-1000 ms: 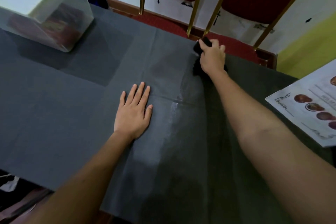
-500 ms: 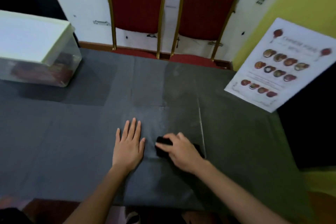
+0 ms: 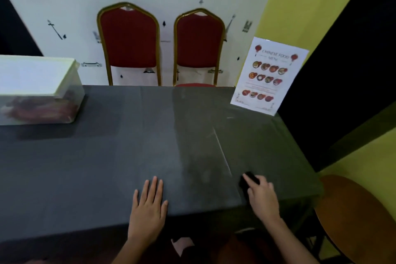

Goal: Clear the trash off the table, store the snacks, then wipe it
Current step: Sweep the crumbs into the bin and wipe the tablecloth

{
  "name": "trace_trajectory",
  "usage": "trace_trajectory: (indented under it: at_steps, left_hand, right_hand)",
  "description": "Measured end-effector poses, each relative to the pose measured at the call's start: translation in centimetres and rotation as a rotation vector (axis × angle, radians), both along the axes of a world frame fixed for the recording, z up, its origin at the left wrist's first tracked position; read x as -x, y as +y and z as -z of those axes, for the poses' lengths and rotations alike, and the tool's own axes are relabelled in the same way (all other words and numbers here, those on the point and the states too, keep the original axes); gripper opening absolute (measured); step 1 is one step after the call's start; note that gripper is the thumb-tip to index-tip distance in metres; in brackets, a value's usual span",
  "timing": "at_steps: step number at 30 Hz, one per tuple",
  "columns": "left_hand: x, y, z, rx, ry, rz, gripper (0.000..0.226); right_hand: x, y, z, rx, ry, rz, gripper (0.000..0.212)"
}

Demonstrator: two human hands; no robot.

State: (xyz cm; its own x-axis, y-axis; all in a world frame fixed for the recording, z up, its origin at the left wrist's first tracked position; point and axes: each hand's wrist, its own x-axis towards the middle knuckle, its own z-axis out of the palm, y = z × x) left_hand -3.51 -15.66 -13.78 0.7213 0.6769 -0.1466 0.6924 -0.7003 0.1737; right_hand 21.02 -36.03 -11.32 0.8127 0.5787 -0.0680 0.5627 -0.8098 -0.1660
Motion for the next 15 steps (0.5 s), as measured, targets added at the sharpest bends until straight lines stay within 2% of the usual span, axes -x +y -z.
trace_trajectory:
  at_steps: [1, 3, 7, 10, 13, 15]
  left_hand:
    - [0.3, -0.3, -0.1, 0.008, -0.001, 0.001, 0.078]
    - [0.6, -0.9, -0.2, 0.023, -0.003, 0.000, 0.081]
    - [0.8, -1.1, 0.9, 0.020, -0.040, 0.012, 0.097]
    - [0.8, -1.2, 1.5, 0.013, -0.046, 0.008, 0.102]
    - [0.5, -1.5, 1.6, 0.037, -0.018, -0.016, 0.085]
    - [0.2, -1.4, 1.8, 0.074, 0.009, -0.039, 0.068]
  right_hand:
    - [0.9, 0.0, 0.3, -0.024, -0.030, 0.099, 0.047]
    - [3.8, 1.0, 0.6, -0.030, -0.055, 0.143, 0.046]
    - [10.5, 4.1, 2.1, -0.094, 0.036, -0.063, 0.051]
    - [13.0, 4.6, 2.5, -0.068, 0.105, -0.282, 0.054]
    - [11.0, 2.3, 1.6, -0.074, 0.006, -0.379, 0.052]
    - [8.0, -0.3, 0.8, -0.050, -0.040, -0.203, 0.052]
